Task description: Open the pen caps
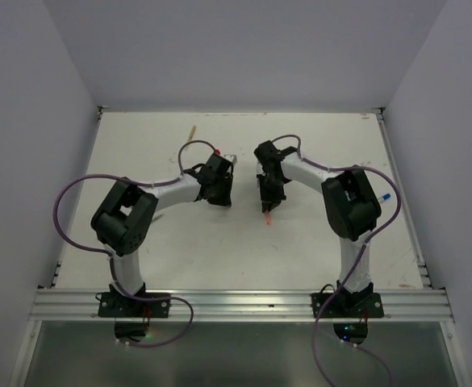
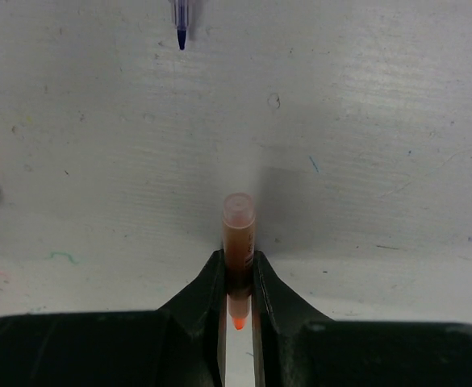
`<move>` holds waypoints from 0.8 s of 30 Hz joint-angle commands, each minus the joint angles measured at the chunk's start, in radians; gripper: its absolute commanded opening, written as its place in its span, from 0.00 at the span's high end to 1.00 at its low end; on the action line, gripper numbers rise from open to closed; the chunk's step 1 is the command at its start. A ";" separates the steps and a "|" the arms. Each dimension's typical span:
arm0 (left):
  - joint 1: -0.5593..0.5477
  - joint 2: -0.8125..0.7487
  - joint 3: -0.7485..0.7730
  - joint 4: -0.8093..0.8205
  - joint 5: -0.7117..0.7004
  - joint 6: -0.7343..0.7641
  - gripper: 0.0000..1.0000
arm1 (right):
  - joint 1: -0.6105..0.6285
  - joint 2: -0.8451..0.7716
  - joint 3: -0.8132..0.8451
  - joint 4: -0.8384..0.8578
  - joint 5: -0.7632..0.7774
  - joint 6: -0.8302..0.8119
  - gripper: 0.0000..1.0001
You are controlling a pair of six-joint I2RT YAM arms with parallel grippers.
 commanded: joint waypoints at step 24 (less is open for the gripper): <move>-0.011 0.124 0.009 -0.192 -0.090 0.022 0.70 | 0.024 0.057 0.010 0.071 -0.048 0.068 0.78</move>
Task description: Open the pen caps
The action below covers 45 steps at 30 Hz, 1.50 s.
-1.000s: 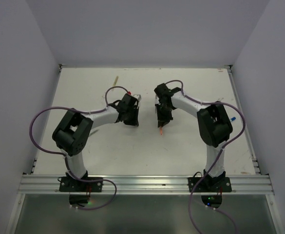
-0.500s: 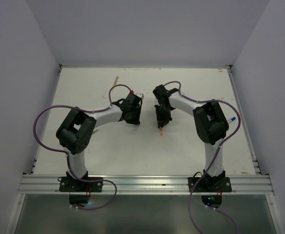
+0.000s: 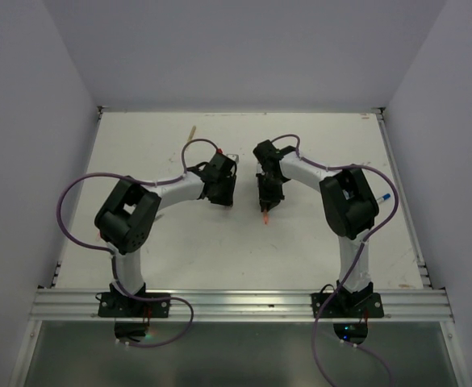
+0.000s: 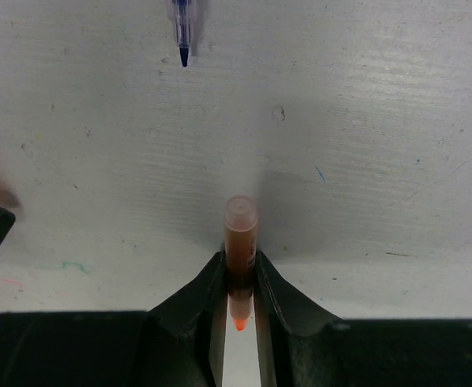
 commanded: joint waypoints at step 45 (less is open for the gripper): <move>0.455 0.374 0.840 -0.094 -0.074 0.271 0.26 | -0.005 -0.186 0.216 -0.269 -0.068 -0.106 0.16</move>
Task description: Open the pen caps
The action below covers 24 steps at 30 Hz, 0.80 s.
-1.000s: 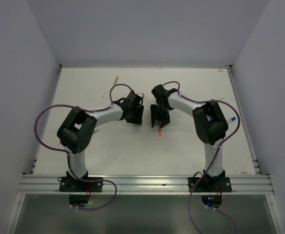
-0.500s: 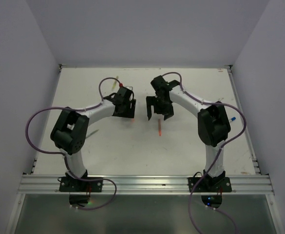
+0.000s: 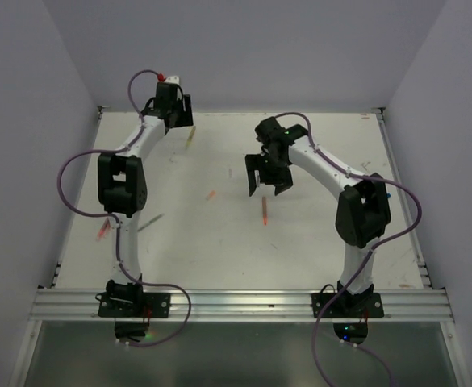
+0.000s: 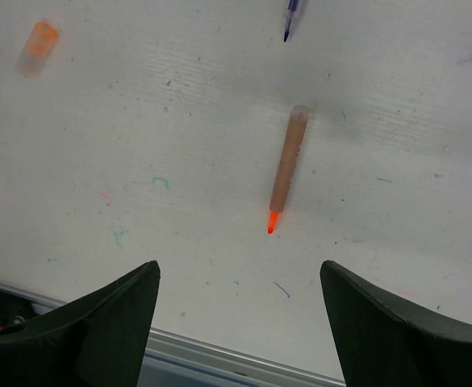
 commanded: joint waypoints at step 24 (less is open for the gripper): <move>0.025 0.123 -0.048 0.102 0.171 0.173 0.37 | -0.032 -0.139 -0.092 0.030 -0.068 -0.011 0.16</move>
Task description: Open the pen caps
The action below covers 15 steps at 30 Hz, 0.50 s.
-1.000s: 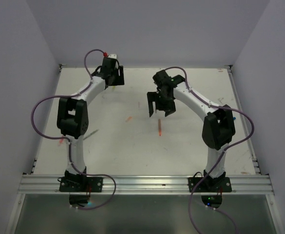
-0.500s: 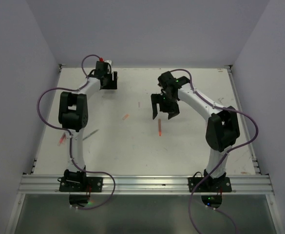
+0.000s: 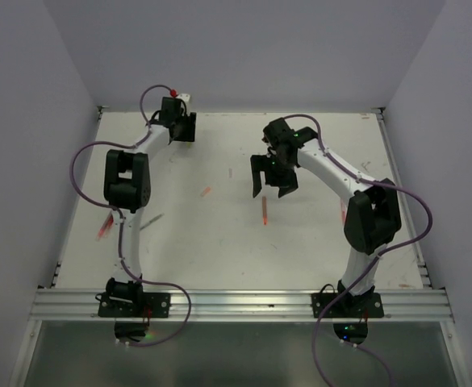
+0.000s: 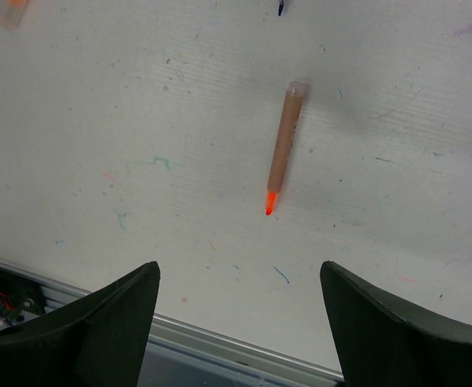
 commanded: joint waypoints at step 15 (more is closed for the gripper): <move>0.004 0.064 -0.009 0.022 0.018 0.045 0.78 | -0.003 -0.044 0.006 0.013 -0.028 -0.004 0.16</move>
